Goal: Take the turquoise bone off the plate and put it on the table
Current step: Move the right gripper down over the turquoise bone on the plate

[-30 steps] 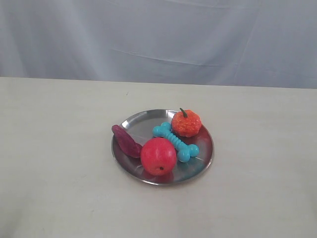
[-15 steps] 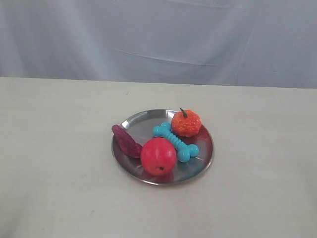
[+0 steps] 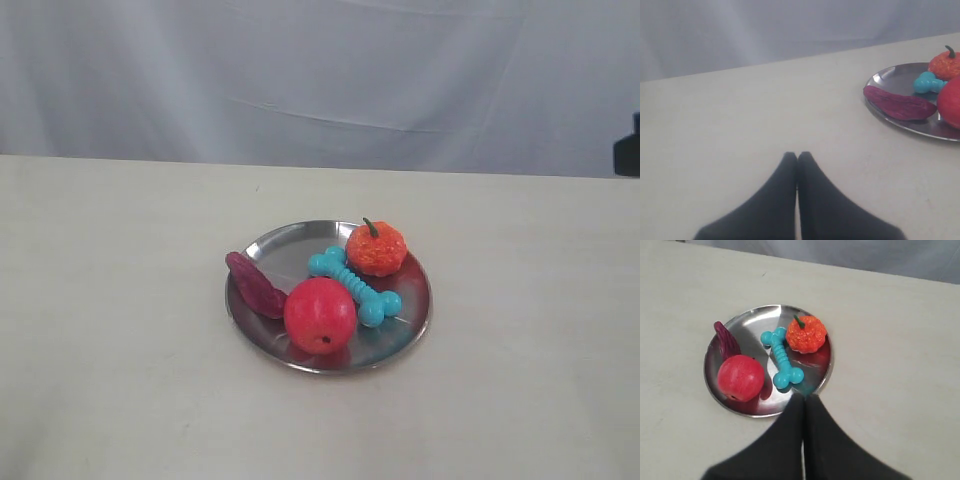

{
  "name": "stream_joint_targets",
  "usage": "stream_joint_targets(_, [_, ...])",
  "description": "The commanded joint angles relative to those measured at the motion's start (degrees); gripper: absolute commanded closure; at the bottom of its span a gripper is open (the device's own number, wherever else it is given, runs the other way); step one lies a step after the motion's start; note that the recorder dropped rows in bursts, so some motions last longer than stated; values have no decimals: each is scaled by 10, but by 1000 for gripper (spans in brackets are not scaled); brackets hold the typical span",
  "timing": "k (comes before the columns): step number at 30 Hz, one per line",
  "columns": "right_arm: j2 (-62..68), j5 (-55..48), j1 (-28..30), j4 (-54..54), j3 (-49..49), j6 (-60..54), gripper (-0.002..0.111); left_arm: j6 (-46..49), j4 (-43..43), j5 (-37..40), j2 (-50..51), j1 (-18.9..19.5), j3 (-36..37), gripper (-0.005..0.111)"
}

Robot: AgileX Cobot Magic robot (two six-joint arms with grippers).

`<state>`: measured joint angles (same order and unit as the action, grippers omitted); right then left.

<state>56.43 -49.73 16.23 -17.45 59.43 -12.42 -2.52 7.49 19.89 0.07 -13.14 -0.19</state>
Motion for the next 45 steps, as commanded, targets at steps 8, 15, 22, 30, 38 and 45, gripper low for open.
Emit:
stream_joint_targets(8, [265,-3,-118,106,139,15,109,0,1,0,-1,-1,2,107])
stream_joint_targets(15, [369,-5,-127,85,168,34,109,0,1,0,-1,-1,2,107])
stream_joint_targets(22, [447,-5,-146,101,193,34,109,0,1,0,-1,-1,2,107])
stream_joint_targets(30, [515,-1,-198,150,242,73,109,0,1,0,-1,-1,2,107])
stream_joint_targets(38, [587,0,-198,150,289,72,109,0,1,0,-1,-1,2,107])
stream_joint_targets(45, [635,4,-198,150,332,72,109,0,1,0,-1,-1,2,107])
